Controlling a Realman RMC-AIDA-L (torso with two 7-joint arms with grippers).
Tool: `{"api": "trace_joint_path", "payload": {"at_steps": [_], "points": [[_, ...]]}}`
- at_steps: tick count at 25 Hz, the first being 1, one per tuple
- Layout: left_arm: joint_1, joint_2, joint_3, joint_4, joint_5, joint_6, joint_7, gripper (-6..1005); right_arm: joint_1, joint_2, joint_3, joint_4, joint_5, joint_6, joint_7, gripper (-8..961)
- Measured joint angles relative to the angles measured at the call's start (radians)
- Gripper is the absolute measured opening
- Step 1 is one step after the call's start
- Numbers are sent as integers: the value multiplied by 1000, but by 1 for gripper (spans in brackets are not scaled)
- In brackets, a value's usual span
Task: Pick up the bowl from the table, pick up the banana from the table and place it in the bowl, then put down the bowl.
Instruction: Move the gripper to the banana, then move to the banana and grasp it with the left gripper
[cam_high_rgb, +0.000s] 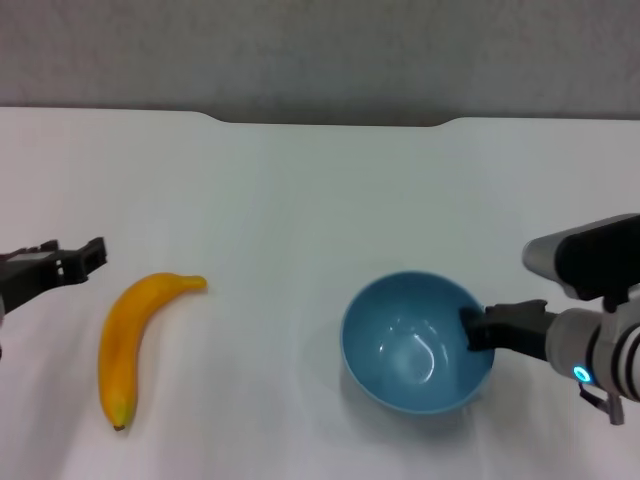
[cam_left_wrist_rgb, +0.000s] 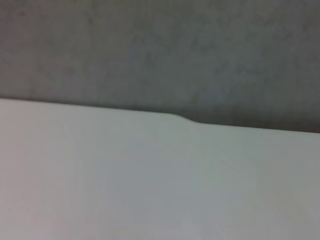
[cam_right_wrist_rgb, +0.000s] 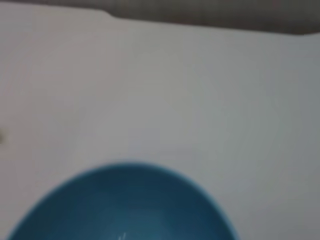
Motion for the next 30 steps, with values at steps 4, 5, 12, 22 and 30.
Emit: {"api": "trace_joint_path", "payload": {"at_steps": [4, 5, 12, 22, 30], "points": [[-6, 0, 5, -50, 0, -66, 38, 589, -35, -2, 24, 52, -4, -2, -27, 56], [-19, -1, 5, -50, 0, -87, 41, 589, -40, -2, 30, 62, -5, -2, -33, 52], [-74, -2, 6, 28, 31, -112, 43, 633, -49, -1, 35, 114, -5, 2, -51, 36], [-120, -3, 35, 170, 78, -30, 85, 835, -85, 0, 33, 178, -7, -2, -83, 38], [-137, -5, 53, 230, 70, -18, 91, 919, -85, 0, 27, 178, -7, -4, -87, 39]]}}
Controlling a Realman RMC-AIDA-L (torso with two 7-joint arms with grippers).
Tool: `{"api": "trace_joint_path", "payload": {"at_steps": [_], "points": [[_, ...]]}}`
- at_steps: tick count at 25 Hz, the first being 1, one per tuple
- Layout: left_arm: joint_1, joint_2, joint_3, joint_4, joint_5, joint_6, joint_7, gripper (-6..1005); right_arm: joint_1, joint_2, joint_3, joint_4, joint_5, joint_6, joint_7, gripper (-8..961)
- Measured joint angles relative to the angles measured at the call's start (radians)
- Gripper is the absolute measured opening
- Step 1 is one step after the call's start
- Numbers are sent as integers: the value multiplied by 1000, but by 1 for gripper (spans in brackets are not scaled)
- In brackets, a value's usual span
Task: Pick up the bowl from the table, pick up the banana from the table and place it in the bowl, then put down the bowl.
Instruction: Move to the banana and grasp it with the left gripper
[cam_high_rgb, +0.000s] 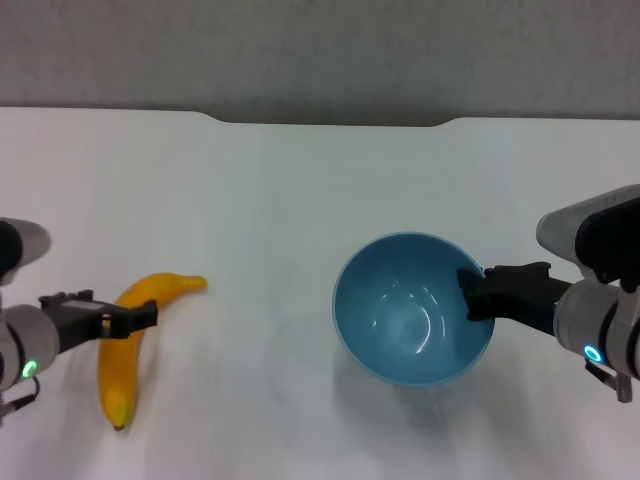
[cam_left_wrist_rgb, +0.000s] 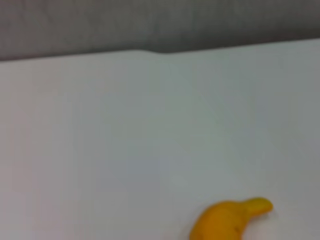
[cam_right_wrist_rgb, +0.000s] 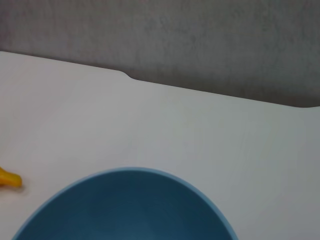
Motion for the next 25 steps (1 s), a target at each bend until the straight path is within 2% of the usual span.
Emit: {"api": "trace_joint_path", "payload": {"at_steps": [8, 16, 25], "points": [[-79, -5, 20, 140, -4, 24, -22, 909, -1, 0, -2, 0, 0, -3, 0, 40], [-75, -5, 49, 181, -4, 137, -21, 893, -2, 0, -4, 0, 0, -5, -2, 42], [-99, -5, 66, 233, -5, 135, -25, 877, 0, 0, -8, 0, 0, -6, -2, 43]]}}
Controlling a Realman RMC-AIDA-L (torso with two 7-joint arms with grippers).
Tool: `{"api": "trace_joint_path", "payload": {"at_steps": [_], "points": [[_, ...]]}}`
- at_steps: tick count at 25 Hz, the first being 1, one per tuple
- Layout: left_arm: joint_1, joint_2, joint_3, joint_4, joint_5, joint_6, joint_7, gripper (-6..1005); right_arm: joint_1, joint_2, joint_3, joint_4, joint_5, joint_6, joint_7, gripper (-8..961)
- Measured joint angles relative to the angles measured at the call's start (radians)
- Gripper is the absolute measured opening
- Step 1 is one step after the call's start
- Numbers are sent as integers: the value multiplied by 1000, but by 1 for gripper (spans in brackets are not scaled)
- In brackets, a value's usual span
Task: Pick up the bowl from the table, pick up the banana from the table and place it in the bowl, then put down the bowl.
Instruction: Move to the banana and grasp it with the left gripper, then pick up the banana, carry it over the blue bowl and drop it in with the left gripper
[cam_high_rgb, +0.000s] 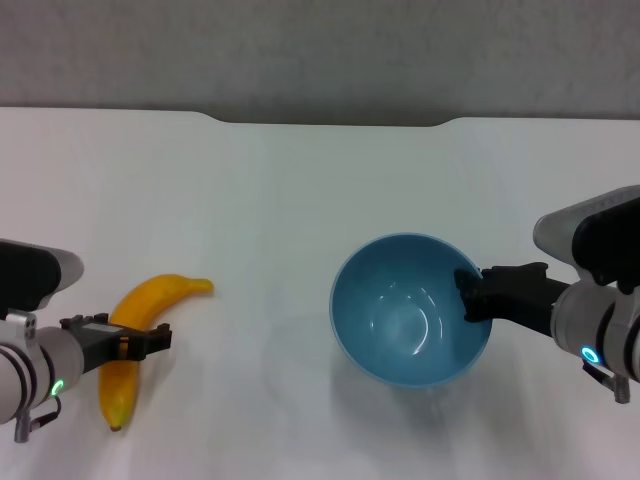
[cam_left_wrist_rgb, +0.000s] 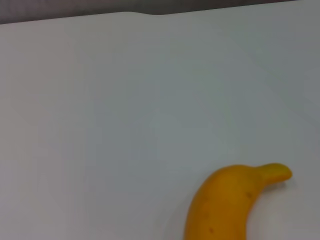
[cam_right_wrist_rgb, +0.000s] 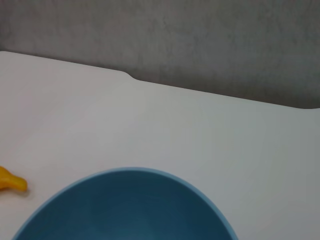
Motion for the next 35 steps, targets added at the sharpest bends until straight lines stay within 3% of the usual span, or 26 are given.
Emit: {"api": "trace_joint_path", "payload": {"at_steps": [13, 26, 28, 31, 35], "points": [[0, 2, -10, 10, 0, -1, -8, 852, -1, 0, -3, 1, 0, 0, 0, 45], [6, 4, -16, -5, 0, -3, -46, 544, -6, 0, -4, 9, 0, 0, -1, 47], [16, 6, -24, -43, -1, -23, -53, 525, -8, 0, -2, 6, 0, 0, -1, 48], [64, 7, -57, -189, -39, -69, -56, 525, -9, 0, 1, -2, 1, -1, -2, 48], [149, 11, -68, -397, -198, -93, -17, 525, 0, 0, 1, -23, 9, -2, -1, 49]]}}
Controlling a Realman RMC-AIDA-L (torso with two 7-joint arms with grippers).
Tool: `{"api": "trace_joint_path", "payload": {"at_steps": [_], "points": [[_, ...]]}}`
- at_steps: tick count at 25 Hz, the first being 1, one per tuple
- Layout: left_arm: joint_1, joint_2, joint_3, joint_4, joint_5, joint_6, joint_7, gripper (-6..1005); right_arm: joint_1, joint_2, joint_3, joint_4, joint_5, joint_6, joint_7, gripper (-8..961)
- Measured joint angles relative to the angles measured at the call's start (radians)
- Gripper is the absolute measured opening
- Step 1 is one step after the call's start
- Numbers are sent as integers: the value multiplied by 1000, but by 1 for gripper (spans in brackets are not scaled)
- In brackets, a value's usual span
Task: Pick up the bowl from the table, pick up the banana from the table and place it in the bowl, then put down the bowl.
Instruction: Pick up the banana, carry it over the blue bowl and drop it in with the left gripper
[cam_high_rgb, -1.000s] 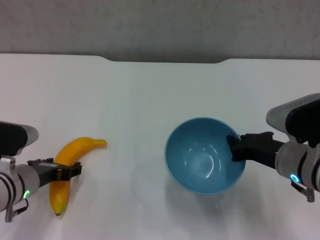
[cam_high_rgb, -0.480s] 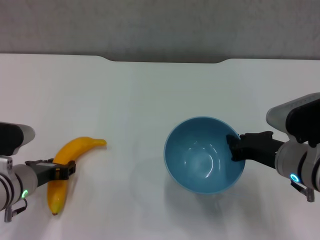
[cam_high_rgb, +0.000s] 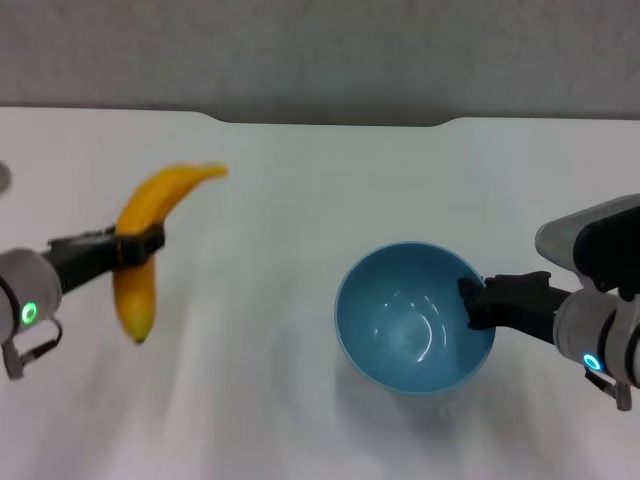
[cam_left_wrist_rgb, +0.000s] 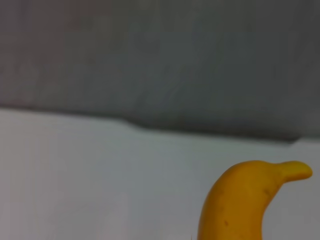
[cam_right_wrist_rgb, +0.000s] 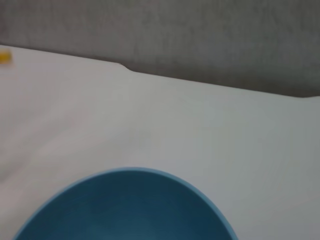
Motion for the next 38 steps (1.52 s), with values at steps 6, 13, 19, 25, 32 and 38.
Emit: {"api": "trace_joint_path", "payload": {"at_steps": [6, 13, 19, 25, 32, 38], "points": [[33, 0, 1, -91, -360, -68, 183, 526, 22, 1, -10, -28, 23, -26, 7, 50], [-45, -2, 1, 73, -948, -239, 595, 526, 66, 2, -45, -52, 72, -51, 6, 51], [-155, 0, -13, 284, -1156, -389, 729, 525, 94, 2, -60, -55, 97, -53, 3, 52], [-216, -5, -27, 407, -1244, -460, 793, 525, 113, 1, -70, -52, 114, -64, 2, 53], [-221, -10, -3, 449, -1377, -469, 925, 526, 136, 2, -114, -54, 143, -80, 1, 54], [-219, -10, 10, 471, -1419, -464, 1005, 525, 131, 0, -137, -32, 171, -90, 0, 55]]}}
